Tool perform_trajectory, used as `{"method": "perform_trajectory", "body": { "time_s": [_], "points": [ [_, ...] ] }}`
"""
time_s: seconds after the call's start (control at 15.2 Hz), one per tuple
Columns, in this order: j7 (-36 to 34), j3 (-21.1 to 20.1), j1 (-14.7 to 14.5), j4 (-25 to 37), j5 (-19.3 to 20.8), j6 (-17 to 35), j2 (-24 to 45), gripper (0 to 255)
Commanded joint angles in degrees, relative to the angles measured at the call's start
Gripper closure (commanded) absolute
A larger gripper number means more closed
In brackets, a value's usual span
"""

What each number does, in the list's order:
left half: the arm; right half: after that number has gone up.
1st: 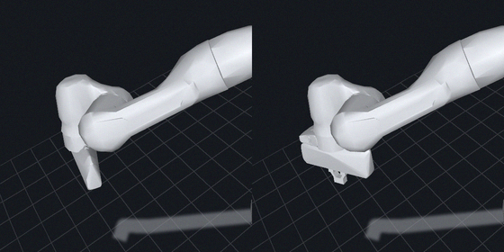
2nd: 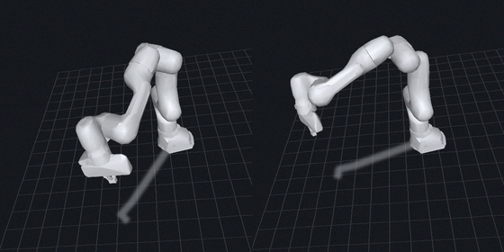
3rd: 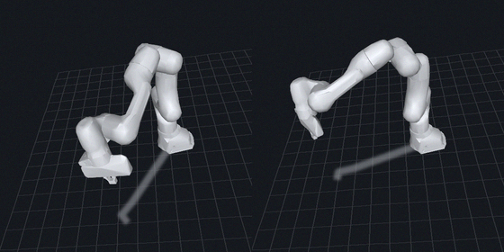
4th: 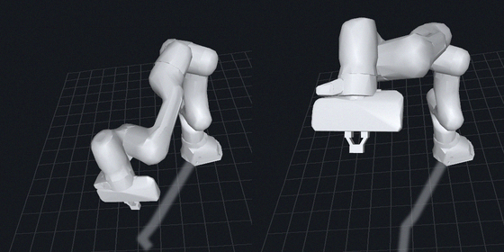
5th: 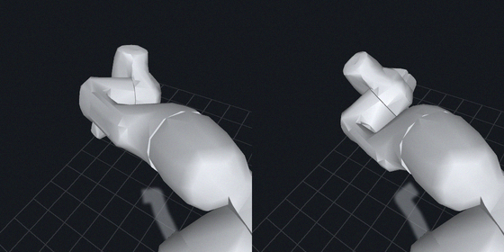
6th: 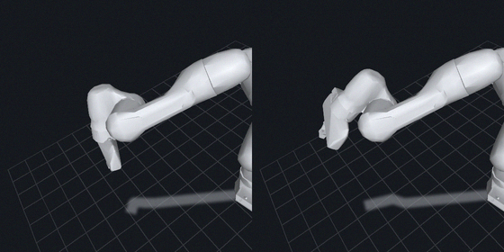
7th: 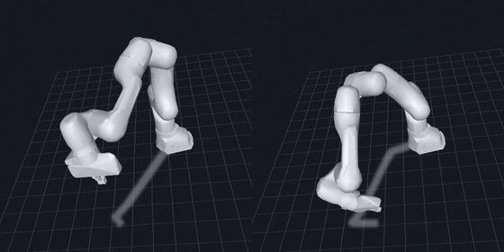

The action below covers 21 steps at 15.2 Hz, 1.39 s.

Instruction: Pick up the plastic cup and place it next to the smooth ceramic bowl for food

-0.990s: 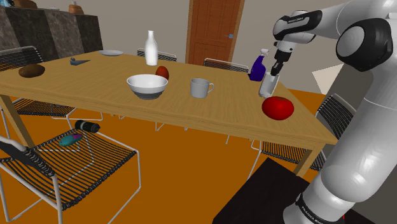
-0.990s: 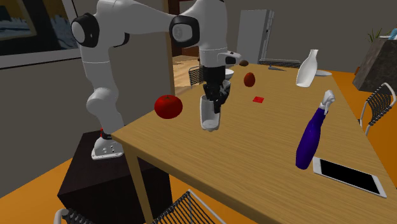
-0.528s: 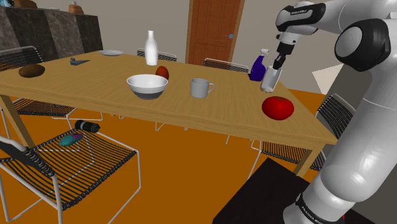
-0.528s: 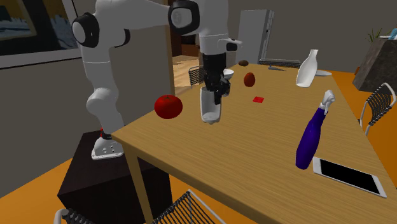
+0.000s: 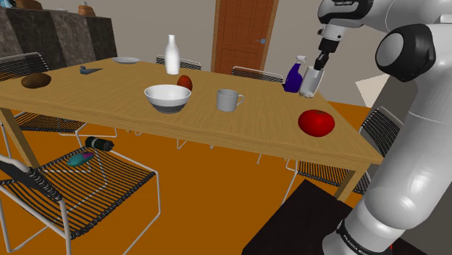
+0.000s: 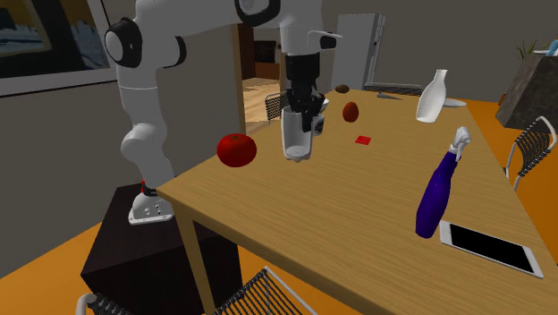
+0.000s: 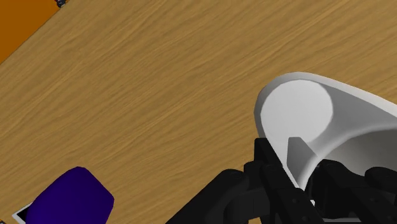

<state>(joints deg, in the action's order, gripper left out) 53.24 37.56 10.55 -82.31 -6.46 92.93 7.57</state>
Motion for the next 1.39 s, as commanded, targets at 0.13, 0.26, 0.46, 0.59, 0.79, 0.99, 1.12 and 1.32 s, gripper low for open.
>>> {"method": "perform_trajectory", "body": {
  "time_s": [0.13,0.26,0.46,0.59,0.79,0.99,1.12,1.32],
  "points": [
    [0.3,0.2,0.7,4.7,-0.9,-3.6,1.4,255],
    [0.6,0.3,1.2,7.4,-1.6,-5.5,2.3,255],
    [1.0,0.5,2.2,11.7,-2.7,-8.6,3.9,255],
    [1.3,0.7,3.0,14.9,-3.6,-10.7,5.2,255],
    [1.8,0.8,4.7,20.2,-5.2,-14.3,7.4,255],
    [2.2,0.9,7.0,26.7,-7.3,-18.3,10.2,255],
    [2.4,0.8,9.1,31.9,-9.2,-21.4,12.6,255],
    [2.4,0.0,14.7,43.7,-13.5,-27.9,18.0,255]
  ]
}}
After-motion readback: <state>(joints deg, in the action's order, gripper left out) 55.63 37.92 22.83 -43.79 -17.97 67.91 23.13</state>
